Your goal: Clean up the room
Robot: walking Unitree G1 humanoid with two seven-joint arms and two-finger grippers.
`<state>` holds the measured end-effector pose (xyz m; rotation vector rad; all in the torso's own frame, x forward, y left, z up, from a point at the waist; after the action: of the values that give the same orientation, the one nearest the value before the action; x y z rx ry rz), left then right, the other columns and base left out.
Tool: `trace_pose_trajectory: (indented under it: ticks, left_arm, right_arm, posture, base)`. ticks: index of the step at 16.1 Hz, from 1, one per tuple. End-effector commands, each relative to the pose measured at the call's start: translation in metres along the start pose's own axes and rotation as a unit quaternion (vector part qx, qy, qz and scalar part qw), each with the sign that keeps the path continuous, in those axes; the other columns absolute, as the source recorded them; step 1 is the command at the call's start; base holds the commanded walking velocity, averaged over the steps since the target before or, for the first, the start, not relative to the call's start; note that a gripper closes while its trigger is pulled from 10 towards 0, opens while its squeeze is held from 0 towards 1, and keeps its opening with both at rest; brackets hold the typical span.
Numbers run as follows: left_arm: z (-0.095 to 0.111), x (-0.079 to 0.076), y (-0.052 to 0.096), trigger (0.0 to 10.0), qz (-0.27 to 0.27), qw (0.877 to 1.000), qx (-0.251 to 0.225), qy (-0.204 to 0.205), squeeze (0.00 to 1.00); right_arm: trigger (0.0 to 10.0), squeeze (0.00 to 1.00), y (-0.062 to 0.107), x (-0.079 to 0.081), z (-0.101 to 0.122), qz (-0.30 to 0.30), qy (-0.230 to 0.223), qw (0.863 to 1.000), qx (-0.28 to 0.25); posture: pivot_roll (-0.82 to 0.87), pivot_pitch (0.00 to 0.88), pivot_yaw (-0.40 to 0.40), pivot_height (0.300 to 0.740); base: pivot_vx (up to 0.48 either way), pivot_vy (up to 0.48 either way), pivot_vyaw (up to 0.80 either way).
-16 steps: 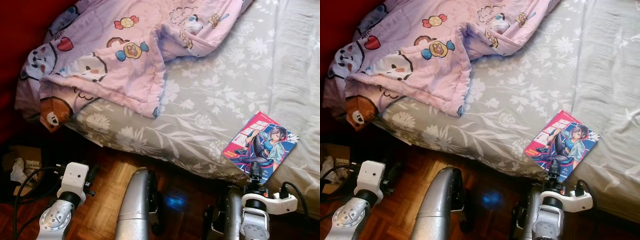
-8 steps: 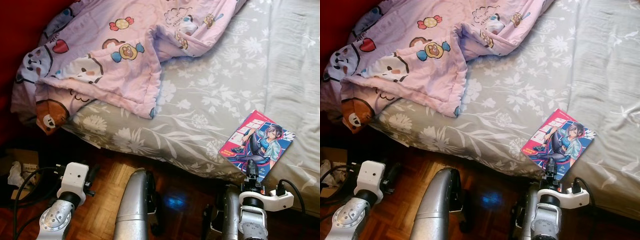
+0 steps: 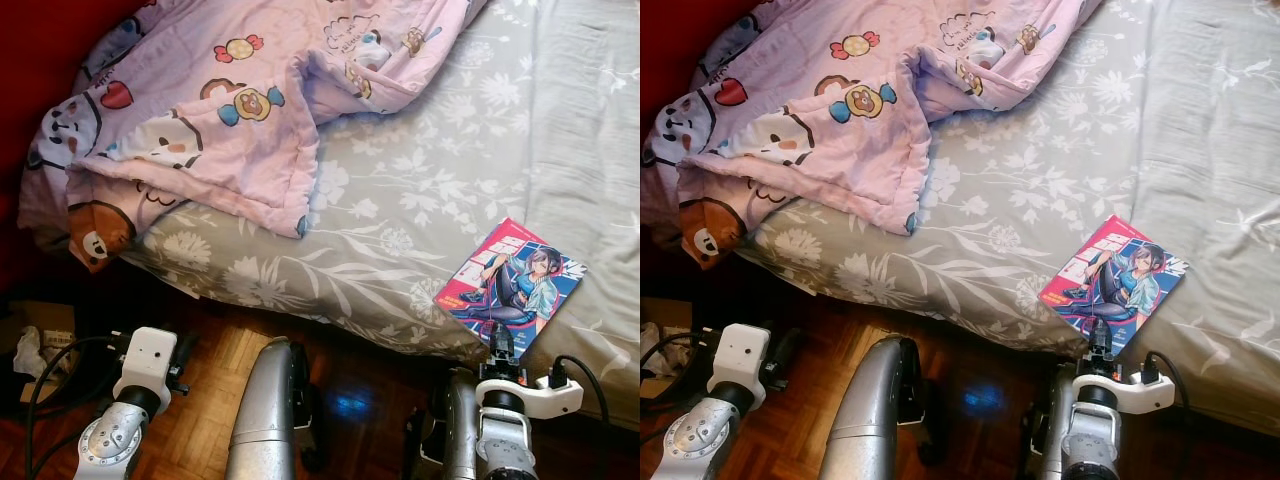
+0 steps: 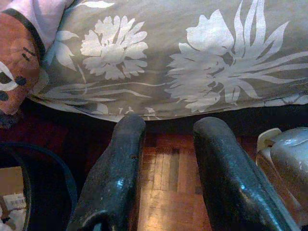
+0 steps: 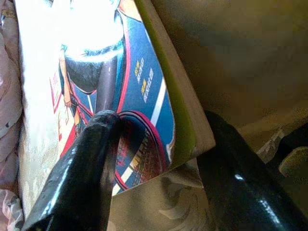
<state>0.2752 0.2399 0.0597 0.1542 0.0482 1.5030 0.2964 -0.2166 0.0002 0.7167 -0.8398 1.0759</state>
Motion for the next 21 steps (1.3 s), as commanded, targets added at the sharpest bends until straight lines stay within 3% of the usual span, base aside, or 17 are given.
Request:
trace_pose_trajectory:
  ticks: [1, 6, 8, 10, 12, 13, 14, 15, 16, 17, 19, 20, 21]
  left_arm:
    - [-0.012, 0.006, 0.006, 10.0, 0.008, 1.000, 0.021, -0.005, 0.00]
    - [-0.015, -0.001, 0.000, 10.0, 0.010, 1.000, 0.018, 0.000, 0.00]
    - [-0.015, 0.000, -0.003, 10.0, 0.014, 1.000, 0.015, 0.002, 0.00]
    - [-0.012, 0.003, -0.012, 10.0, 0.035, 0.999, 0.004, 0.005, 0.00]
    - [-0.014, 0.001, -0.015, 10.0, 0.034, 0.999, 0.005, 0.007, 0.00]
    - [-0.015, 0.000, -0.016, 10.0, 0.036, 0.999, 0.005, 0.011, 0.00]
    - [-0.019, -0.003, -0.019, 10.0, 0.043, 0.999, 0.005, 0.023, 0.00]
    - [-0.020, -0.004, -0.019, 10.0, 0.048, 0.998, 0.005, 0.029, 0.00]
    - [-0.023, -0.005, -0.020, 10.0, 0.067, 0.996, 0.001, 0.055, 0.00]
    - [-0.025, -0.005, -0.022, 10.0, 0.076, 0.995, 0.000, 0.069, 0.00]
    - [-0.027, -0.005, -0.022, 10.0, 0.083, 0.993, 0.000, 0.085, 0.00]
    - [-0.028, -0.005, -0.023, 10.0, 0.089, 0.991, 0.000, 0.098, 0.00]
    - [-0.026, -0.005, -0.025, 10.0, 0.089, 0.991, -0.003, 0.099, 0.00]
  right_arm:
    - [0.0, 0.00, 0.006, -0.004, -0.009, -0.001, 0.001, 1.000, 0.015]
    - [0.0, 0.00, 0.001, 0.009, -0.002, 0.033, 0.050, 0.998, 0.010]
    - [0.0, 0.00, -0.004, 0.020, 0.004, 0.056, 0.086, 0.995, 0.003]
    - [0.0, 0.00, -0.020, 0.048, 0.020, 0.102, 0.127, 0.986, -0.021]
    - [0.0, 0.00, -0.025, 0.054, 0.026, 0.108, 0.141, 0.984, -0.028]
    - [0.0, 0.00, -0.027, 0.059, 0.029, 0.114, 0.173, 0.978, -0.030]
    - [0.0, 0.00, -0.029, 0.069, 0.033, 0.131, 0.260, 0.956, -0.031]
    - [0.0, 0.00, -0.028, 0.070, 0.035, 0.132, 0.281, 0.950, -0.033]
    - [9.5, 0.00, -0.025, 0.074, 0.037, 0.142, 0.348, 0.926, -0.034]
    - [10.0, 0.00, -0.023, 0.074, 0.036, 0.149, 0.380, 0.913, -0.031]
    - [10.0, 0.00, -0.021, 0.067, 0.037, 0.132, 0.399, 0.907, -0.029]
    - [10.0, 0.00, -0.017, 0.051, 0.033, 0.119, 0.462, 0.879, -0.003]
    - [10.0, 0.00, -0.018, 0.048, 0.032, 0.113, 0.469, 0.876, 0.002]
  posture:
    - [0.27, 0.332, 0.098, 0.584]
    - [0.24, 0.286, 0.070, 0.584]
    - [0.23, 0.266, 0.055, 0.584]
    - [0.21, 0.222, 0.035, 0.584]
    - [0.20, 0.188, 0.021, 0.584]
    - [0.19, 0.168, 0.013, 0.584]
    - [0.17, 0.136, -0.007, 0.584]
    - [0.17, 0.132, -0.010, 0.584]
    - [0.17, 0.114, -0.021, 0.584]
    - [0.16, 0.107, -0.029, 0.584]
    - [0.15, 0.091, -0.037, 0.584]
    - [0.15, 0.088, -0.039, 0.584]
    - [0.16, 0.094, -0.037, 0.584]
  base:
    - [0.000, 0.000, 0.00]
    - [0.000, 0.000, 0.00]
    - [0.000, 0.000, 0.00]
    - [0.000, 0.000, 0.00]
    - [0.000, 0.000, 0.00]
    - [0.000, 0.000, 0.00]
    - [0.000, 0.000, 0.00]
    - [0.000, 0.000, 0.00]
    - [0.000, 0.000, 0.00]
    - [0.000, 0.000, 0.00]
    - [0.000, 0.000, 0.00]
    - [0.000, 0.000, 0.00]
    - [0.000, 0.000, 0.00]
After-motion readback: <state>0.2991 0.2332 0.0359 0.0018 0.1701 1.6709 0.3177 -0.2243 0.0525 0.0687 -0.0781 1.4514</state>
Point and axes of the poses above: a point about 5 cm out from each wrist's last joint towards the gripper, its own y axis pointing back from the gripper into the wrist, its own z axis along the axis of the wrist's last joint, x = y × z, the point moved 3 cm from there along -y, pointing out of the wrist towards the gripper, and after that the axes turned 14 degrees about y, right-handed, at the moved point
